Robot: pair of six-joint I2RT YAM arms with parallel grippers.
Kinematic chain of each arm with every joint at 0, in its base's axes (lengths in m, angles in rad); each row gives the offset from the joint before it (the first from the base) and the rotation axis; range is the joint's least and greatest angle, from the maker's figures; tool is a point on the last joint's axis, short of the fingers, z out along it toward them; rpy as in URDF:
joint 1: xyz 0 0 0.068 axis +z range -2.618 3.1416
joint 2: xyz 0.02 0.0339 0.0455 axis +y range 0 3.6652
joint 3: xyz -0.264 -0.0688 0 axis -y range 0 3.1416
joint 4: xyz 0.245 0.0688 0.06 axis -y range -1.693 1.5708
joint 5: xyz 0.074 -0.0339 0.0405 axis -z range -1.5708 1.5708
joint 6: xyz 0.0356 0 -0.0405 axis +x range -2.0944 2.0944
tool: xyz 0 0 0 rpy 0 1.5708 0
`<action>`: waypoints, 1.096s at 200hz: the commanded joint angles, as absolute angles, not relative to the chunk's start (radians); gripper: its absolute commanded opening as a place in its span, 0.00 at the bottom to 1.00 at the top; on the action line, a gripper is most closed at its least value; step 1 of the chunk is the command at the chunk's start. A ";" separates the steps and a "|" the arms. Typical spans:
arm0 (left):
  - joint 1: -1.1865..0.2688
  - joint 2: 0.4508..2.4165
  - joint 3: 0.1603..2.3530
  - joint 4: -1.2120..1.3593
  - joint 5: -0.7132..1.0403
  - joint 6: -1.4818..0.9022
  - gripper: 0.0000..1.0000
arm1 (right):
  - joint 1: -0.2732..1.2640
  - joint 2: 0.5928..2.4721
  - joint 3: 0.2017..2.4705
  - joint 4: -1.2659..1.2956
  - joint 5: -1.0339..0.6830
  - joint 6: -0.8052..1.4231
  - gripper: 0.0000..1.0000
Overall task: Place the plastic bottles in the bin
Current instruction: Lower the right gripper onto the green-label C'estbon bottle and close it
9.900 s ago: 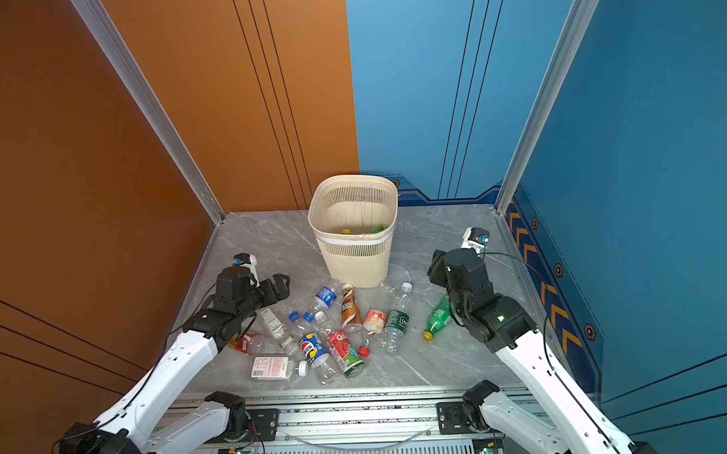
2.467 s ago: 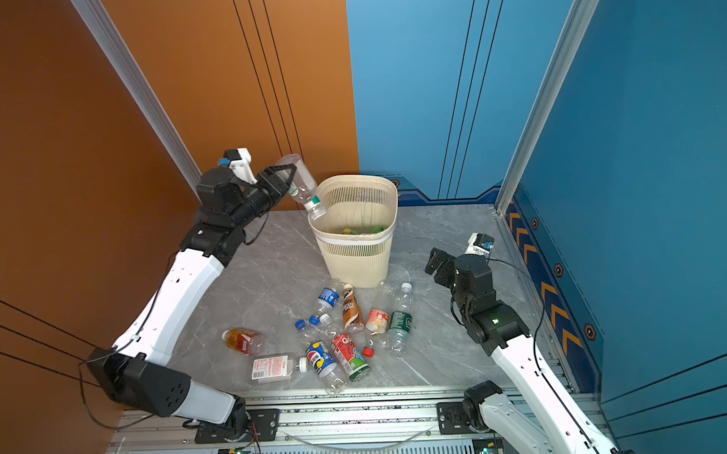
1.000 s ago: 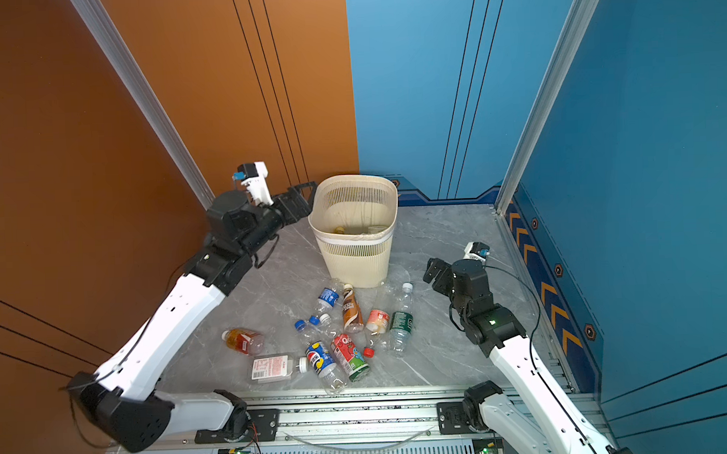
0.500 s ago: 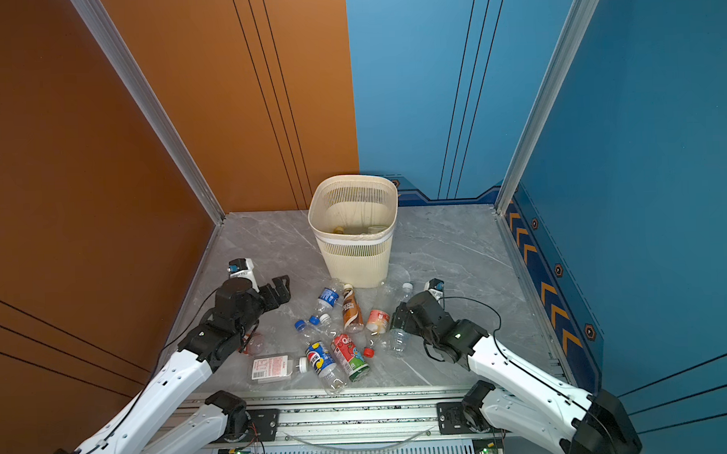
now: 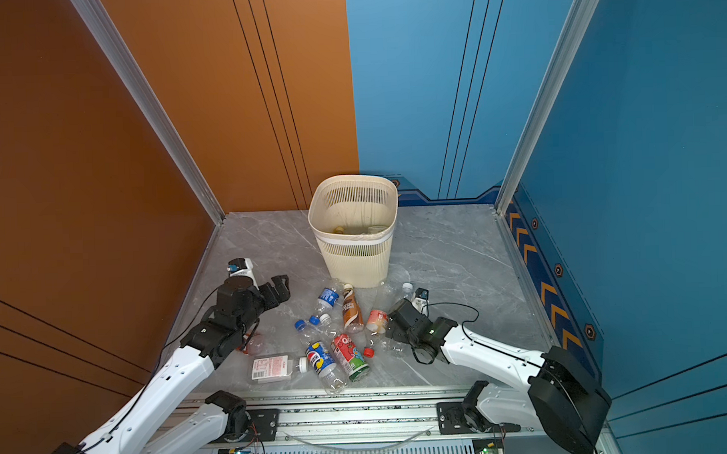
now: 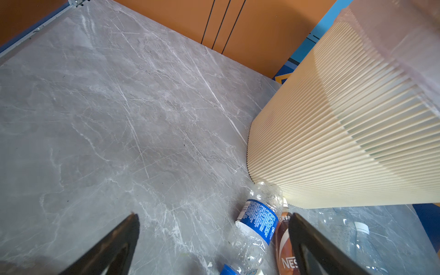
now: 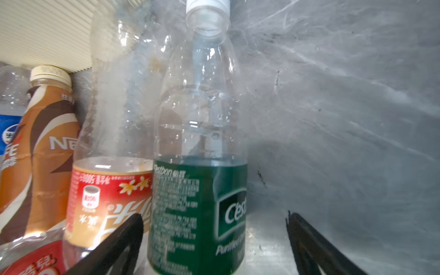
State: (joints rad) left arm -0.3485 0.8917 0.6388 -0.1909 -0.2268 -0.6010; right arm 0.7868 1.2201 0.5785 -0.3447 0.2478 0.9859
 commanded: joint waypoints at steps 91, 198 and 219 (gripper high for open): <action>-0.293 0.863 0.626 -0.235 -0.172 -0.638 0.98 | 0.753 1.273 0.572 -0.271 0.288 0.985 0.61; -0.240 0.856 0.598 -0.250 -0.140 -0.662 0.98 | 0.584 0.912 0.822 -0.503 0.403 0.718 0.57; -0.231 0.850 0.593 -0.246 -0.120 -0.673 0.98 | 0.547 0.930 0.952 -0.493 0.358 0.618 0.57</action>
State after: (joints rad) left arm -0.2459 0.8677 0.6144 -0.2352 -0.1528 -0.6594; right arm 0.5831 0.9295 0.8139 -0.4652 0.3473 0.7803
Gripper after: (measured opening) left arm 0.981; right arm 0.574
